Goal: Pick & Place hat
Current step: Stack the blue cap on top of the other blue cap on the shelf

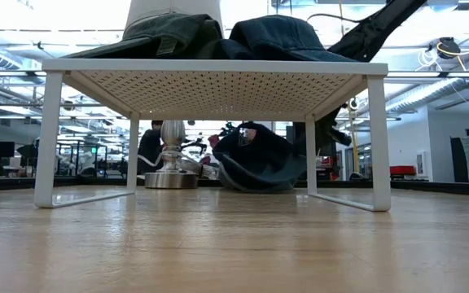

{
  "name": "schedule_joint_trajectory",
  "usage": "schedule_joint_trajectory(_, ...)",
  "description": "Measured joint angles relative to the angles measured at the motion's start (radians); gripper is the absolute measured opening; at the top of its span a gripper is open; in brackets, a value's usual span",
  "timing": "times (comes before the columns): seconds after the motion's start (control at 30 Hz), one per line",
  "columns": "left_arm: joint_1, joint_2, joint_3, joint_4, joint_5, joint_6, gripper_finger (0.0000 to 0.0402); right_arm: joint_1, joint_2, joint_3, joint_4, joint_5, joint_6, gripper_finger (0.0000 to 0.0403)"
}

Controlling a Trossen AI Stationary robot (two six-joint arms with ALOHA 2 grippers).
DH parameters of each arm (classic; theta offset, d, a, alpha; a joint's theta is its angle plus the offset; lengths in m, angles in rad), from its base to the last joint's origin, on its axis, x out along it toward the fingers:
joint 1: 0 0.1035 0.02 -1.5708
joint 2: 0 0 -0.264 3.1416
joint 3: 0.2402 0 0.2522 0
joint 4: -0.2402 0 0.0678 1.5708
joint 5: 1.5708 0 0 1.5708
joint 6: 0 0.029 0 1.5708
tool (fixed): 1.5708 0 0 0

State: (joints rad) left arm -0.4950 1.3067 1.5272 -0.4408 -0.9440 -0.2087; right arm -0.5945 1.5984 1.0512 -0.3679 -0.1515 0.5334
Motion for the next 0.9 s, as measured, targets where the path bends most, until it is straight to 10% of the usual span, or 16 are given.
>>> schedule_joint_trajectory(0.17,0.000,0.000,0.000,-0.004,0.000,0.005,0.0214,-0.001,-0.030,0.000,-0.003,0.050,-0.055,0.0009)
schedule_joint_trajectory(0.9,0.000,-0.001,0.000,-0.005,0.003,0.019,0.0214,-0.001,-0.295,0.000,-0.176,0.175,-0.189,0.0000)
